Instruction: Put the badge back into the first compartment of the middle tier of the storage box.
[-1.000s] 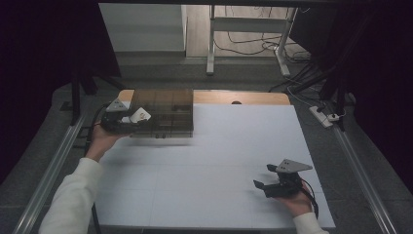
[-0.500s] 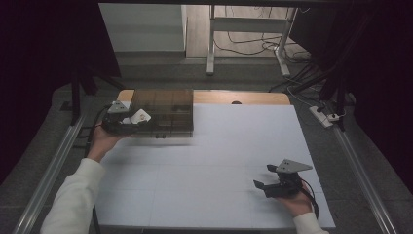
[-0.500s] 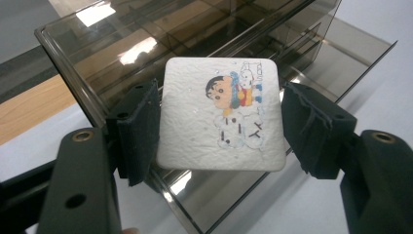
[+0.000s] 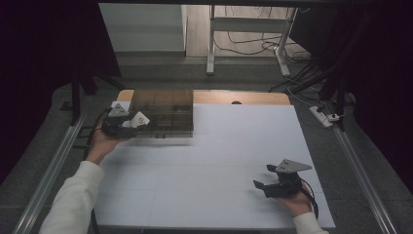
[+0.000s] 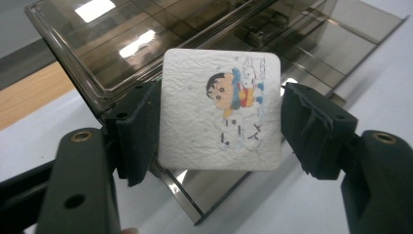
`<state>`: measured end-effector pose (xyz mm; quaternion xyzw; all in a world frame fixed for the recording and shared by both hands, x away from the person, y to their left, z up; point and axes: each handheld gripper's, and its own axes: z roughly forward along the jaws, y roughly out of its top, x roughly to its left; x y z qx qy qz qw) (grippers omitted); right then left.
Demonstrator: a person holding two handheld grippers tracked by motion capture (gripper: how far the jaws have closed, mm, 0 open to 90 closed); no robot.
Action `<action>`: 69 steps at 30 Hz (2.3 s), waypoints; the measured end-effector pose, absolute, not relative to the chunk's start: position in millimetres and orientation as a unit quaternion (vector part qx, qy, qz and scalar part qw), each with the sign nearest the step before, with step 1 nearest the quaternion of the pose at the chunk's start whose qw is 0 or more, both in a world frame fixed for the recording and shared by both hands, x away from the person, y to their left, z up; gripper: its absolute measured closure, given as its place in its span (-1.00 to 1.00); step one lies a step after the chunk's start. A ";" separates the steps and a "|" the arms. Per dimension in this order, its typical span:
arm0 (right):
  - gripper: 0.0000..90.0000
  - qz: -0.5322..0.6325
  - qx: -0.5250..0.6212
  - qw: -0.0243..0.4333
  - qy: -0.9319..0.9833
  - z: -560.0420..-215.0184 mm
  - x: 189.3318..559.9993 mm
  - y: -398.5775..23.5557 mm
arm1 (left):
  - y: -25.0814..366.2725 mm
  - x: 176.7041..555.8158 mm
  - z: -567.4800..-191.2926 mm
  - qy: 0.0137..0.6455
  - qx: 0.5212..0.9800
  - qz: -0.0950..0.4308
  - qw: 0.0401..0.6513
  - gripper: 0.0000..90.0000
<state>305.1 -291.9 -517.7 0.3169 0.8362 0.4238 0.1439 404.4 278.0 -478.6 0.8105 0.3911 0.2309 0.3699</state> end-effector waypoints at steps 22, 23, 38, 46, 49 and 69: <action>-0.65 0.424 0.316 0.145 0.836 -517.1 304.7 -291.9 | 273.9 387.1 -467.3 0.378 0.804 0.229 0.398 -0.33; -0.65 0.424 0.316 0.145 0.836 -517.0 304.6 -291.9 | 273.6 386.1 -467.2 0.377 0.805 0.228 0.397 -0.33; -0.65 0.424 0.317 0.147 0.836 -516.5 304.5 -292.3 | 268.9 369.1 -469.0 0.371 0.806 0.197 0.417 -0.35; -0.65 0.426 0.317 0.149 0.834 -515.4 304.0 -293.1 | 264.3 359.1 -471.1 0.368 0.805 0.186 0.428 -0.38; -0.65 0.428 0.317 0.149 0.834 -515.2 304.0 -293.3 | 261.9 354.3 -471.6 0.366 0.806 0.184 0.428 -0.38; -0.64 0.431 0.316 0.156 0.831 -512.5 303.1 -295.0 | 246.4 309.9 -482.4 0.362 0.807 0.152 0.441 -0.42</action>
